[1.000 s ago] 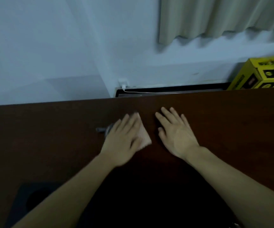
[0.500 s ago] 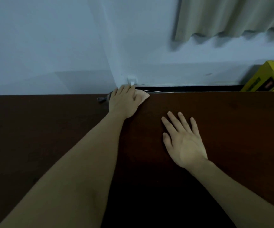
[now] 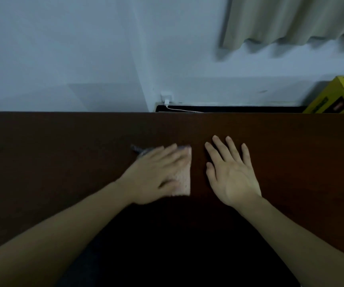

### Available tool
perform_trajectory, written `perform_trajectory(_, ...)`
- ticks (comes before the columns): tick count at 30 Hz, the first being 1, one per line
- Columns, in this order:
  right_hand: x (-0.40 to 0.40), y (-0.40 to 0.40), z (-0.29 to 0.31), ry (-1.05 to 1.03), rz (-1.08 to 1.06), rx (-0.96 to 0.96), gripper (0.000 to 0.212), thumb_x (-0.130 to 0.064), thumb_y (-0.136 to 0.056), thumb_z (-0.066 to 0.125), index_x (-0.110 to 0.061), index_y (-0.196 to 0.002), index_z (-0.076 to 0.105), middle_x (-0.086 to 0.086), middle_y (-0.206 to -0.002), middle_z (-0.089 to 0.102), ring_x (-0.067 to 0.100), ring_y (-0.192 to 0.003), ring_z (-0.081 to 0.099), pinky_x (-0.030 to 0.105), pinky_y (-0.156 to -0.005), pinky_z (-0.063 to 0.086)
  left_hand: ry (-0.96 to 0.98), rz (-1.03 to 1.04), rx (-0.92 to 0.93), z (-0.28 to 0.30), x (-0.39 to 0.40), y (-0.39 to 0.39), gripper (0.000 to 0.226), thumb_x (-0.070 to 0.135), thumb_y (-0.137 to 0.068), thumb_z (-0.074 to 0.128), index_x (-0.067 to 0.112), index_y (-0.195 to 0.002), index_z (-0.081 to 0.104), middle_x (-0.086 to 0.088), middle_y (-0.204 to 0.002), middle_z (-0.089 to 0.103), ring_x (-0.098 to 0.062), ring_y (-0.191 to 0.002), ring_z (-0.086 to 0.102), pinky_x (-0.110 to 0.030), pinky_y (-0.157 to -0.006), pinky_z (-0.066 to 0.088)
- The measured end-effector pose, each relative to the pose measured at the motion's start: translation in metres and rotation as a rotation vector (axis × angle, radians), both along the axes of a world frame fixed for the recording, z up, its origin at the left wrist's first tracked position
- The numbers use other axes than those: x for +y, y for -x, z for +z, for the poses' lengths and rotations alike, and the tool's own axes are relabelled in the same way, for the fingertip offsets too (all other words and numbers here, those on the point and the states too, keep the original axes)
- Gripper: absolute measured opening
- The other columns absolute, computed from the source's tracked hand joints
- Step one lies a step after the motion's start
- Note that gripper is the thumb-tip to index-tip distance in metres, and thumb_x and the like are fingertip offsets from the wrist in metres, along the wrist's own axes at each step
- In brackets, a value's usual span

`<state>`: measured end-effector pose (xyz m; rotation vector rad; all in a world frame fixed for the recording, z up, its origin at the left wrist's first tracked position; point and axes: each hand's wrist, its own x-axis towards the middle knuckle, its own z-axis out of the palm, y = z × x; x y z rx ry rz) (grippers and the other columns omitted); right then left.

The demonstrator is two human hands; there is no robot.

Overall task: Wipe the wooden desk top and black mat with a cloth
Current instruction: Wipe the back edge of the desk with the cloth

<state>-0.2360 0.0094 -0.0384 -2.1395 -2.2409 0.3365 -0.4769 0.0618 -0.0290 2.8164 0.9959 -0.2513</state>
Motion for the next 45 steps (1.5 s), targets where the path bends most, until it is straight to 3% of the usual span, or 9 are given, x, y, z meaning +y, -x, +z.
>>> perform_trajectory(4,0.000,0.000,-0.002,-0.019,-0.003,0.011,0.068,-0.049,-0.097,0.004,-0.031,-0.161,0.016,-0.004,-0.170,0.007,0.023,-0.157,-0.004,0.052,-0.126,-0.003,-0.093,0.279,-0.049,-0.009,0.062,-0.010,0.067,0.056,-0.103,0.015,0.026,-0.162,0.002,0.006,-0.169,-0.005,-0.017,-0.155,-0.002,-0.039,-0.125,0.002)
perform_trajectory(10,0.001,0.000,-0.003,-0.033,-0.004,0.017,0.058,-0.046,-0.104,0.016,-0.032,-0.161,0.017,-0.005,-0.170,0.007,0.022,-0.157,-0.004,0.051,-0.126,-0.003,-0.081,0.595,-0.115,-0.016,0.096,-0.038,0.063,0.046,-0.107,0.020,0.017,-0.161,0.009,-0.004,-0.169,0.004,-0.022,-0.156,0.001,-0.040,-0.126,0.000)
perform_trajectory(15,0.000,0.000,0.000,-0.022,-0.007,0.020,0.059,-0.046,-0.104,0.015,-0.032,-0.161,0.017,-0.005,-0.170,0.008,0.022,-0.157,-0.003,0.051,-0.126,-0.002,-0.067,0.489,-0.097,-0.006,0.015,-0.036,0.064,0.047,-0.106,0.017,0.018,-0.161,0.002,-0.001,-0.169,-0.007,-0.022,-0.155,-0.005,-0.038,-0.124,-0.001)
perform_trajectory(19,-0.001,0.002,0.004,0.010,-0.016,0.022,0.060,-0.046,-0.103,0.013,-0.032,-0.162,0.013,-0.006,-0.170,0.004,0.022,-0.157,-0.005,0.050,-0.126,-0.003,0.043,0.246,-0.050,0.004,-0.062,-0.008,0.064,0.050,-0.106,0.017,0.025,-0.161,-0.005,0.008,-0.166,-0.019,-0.013,-0.152,-0.020,-0.034,-0.124,-0.008)
perform_trajectory(23,-0.003,0.001,0.004,0.006,-0.017,0.008,0.060,-0.046,-0.104,0.014,-0.031,-0.162,0.012,-0.005,-0.171,0.004,0.023,-0.157,-0.006,0.050,-0.126,-0.003,0.075,0.074,0.019,0.006,-0.073,0.019,0.066,0.057,-0.105,0.015,0.031,-0.159,-0.012,0.014,-0.164,-0.024,-0.007,-0.149,-0.027,-0.028,-0.120,-0.017)
perform_trajectory(27,-0.001,-0.002,0.002,-0.009,-0.008,0.024,0.058,-0.046,-0.106,0.017,-0.032,-0.162,0.014,-0.005,-0.170,0.005,0.023,-0.157,-0.004,0.050,-0.126,-0.002,-0.065,0.282,0.029,-0.001,-0.010,0.012,0.066,0.055,-0.104,0.014,0.028,-0.160,-0.009,0.008,-0.167,-0.015,-0.016,-0.154,-0.010,-0.034,-0.122,-0.005)
perform_trajectory(34,0.000,-0.002,-0.004,-0.045,0.009,0.021,0.057,-0.045,-0.107,0.019,-0.031,-0.162,0.015,-0.004,-0.170,0.006,0.024,-0.157,-0.003,0.051,-0.126,-0.002,-0.038,0.652,-0.037,-0.013,0.029,-0.019,0.065,0.050,-0.106,0.011,0.020,-0.161,-0.007,0.001,-0.168,-0.012,-0.018,-0.154,-0.011,-0.038,-0.124,-0.005)
perform_trajectory(40,0.000,-0.003,0.000,-0.016,0.029,0.009,0.059,-0.045,-0.106,0.016,-0.029,-0.162,0.010,-0.002,-0.171,0.003,0.026,-0.157,-0.005,0.052,-0.126,-0.001,-0.011,0.515,-0.055,-0.001,-0.059,-0.021,0.064,0.050,-0.105,0.010,0.024,-0.160,-0.008,0.006,-0.167,-0.016,-0.015,-0.154,-0.013,-0.036,-0.124,-0.005)
perform_trajectory(45,-0.002,-0.002,0.005,0.023,0.041,-0.003,0.060,-0.045,-0.106,0.013,-0.027,-0.163,0.004,-0.002,-0.171,-0.002,0.027,-0.156,-0.008,0.052,-0.126,-0.001,0.112,0.369,-0.057,0.007,-0.113,-0.006,0.062,0.054,-0.106,0.015,0.034,-0.157,-0.014,0.019,-0.161,-0.029,-0.003,-0.148,-0.027,-0.032,-0.124,-0.009)
